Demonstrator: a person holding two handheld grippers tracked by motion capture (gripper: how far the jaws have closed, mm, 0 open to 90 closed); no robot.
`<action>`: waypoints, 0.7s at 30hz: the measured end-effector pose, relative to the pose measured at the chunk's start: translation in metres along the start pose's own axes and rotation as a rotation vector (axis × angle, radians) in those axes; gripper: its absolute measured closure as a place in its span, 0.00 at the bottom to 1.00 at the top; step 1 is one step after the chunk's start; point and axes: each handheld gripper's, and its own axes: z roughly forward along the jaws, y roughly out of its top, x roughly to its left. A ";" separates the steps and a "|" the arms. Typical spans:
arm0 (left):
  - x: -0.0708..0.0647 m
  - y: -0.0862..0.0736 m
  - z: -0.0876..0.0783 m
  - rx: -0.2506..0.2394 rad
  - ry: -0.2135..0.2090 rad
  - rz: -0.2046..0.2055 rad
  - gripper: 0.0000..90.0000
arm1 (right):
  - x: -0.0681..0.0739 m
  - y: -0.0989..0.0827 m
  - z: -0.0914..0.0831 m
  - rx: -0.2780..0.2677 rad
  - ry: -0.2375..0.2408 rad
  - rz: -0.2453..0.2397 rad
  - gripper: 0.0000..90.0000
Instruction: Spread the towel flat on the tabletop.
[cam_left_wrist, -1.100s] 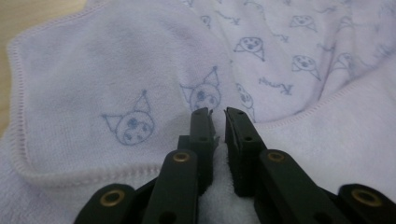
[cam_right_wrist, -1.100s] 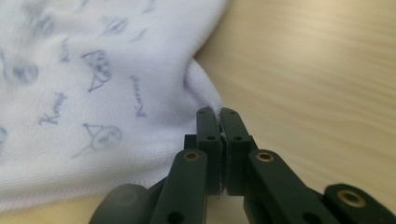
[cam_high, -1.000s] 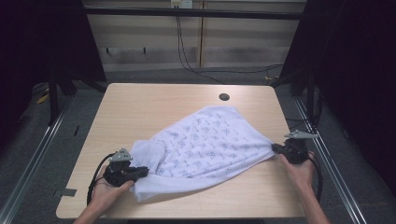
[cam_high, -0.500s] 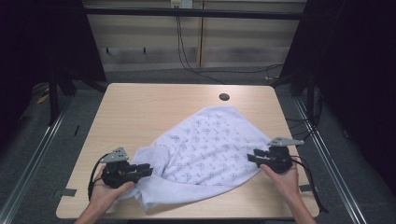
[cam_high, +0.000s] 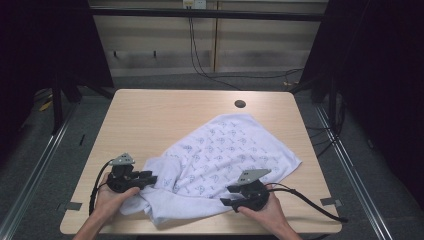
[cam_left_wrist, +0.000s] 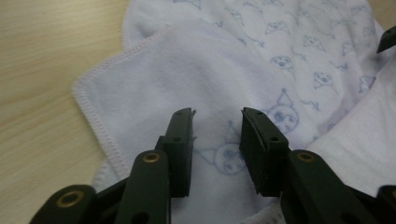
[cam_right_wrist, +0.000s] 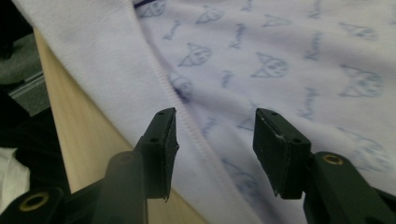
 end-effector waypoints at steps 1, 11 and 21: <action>-0.001 0.000 0.000 0.004 -0.002 0.007 0.72 | 0.000 0.000 0.000 0.000 0.000 0.000 0.53; -0.009 -0.001 0.000 -0.021 -0.036 0.011 0.99 | 0.005 -0.002 0.017 0.063 -0.031 -0.098 0.93; -0.017 0.000 -0.010 -0.073 -0.052 0.004 0.84 | -0.057 -0.021 -0.019 0.058 -0.226 0.058 0.95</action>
